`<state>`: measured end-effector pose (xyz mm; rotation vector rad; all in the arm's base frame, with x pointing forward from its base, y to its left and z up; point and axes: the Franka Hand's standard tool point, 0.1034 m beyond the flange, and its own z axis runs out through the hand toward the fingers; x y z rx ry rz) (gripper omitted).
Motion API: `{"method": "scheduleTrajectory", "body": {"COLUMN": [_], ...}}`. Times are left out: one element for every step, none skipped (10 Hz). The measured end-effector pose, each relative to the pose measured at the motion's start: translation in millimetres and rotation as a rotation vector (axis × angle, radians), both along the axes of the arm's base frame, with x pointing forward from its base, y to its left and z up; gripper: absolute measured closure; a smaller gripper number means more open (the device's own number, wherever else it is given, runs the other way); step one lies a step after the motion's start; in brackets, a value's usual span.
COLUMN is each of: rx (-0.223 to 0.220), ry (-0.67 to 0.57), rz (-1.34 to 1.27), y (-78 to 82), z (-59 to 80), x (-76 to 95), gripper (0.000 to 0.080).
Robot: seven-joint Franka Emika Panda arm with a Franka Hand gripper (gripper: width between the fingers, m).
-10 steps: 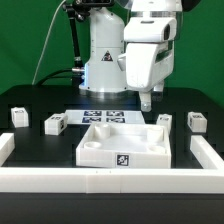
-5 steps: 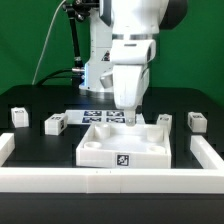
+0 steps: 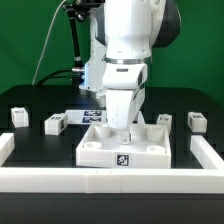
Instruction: Assemble one leg
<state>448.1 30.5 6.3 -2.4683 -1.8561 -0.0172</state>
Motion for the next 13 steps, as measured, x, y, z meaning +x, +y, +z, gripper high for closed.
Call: {"method": "scheduleTrajectory", "body": {"rx": [0.0, 0.0, 0.0, 0.0, 0.0, 0.0, 0.0, 0.0, 0.0, 0.0, 0.0, 0.0, 0.0], "ry": [0.0, 0.0, 0.001, 0.001, 0.001, -0.002, -0.006, -0.006, -0.007, -0.007, -0.007, -0.007, -0.007], "rz": [0.0, -0.001, -0.001, -0.001, -0.001, 0.0, -0.001, -0.001, -0.001, -0.001, -0.001, -0.001, -0.001], "y": [-0.1, -0.3, -0.3, -0.3, -0.4, 0.0, -0.5, -0.6, -0.6, -0.6, -0.6, -0.6, -0.6], "z": [0.0, -0.1, -0.2, -0.2, -0.3, 0.2, 0.6, 0.7, 0.7, 0.7, 0.7, 0.7, 0.7], "x": [0.0, -0.1, -0.3, -0.3, -0.3, 0.6, 1.5, 1.6, 1.6, 1.7, 1.7, 1.7, 1.7], "gripper": [0.015, 0.0284, 0.0422, 0.0589, 0.0589, 0.0739, 0.0739, 0.0745, 0.0745, 0.0745, 0.0745, 0.0745, 0.0745]}}
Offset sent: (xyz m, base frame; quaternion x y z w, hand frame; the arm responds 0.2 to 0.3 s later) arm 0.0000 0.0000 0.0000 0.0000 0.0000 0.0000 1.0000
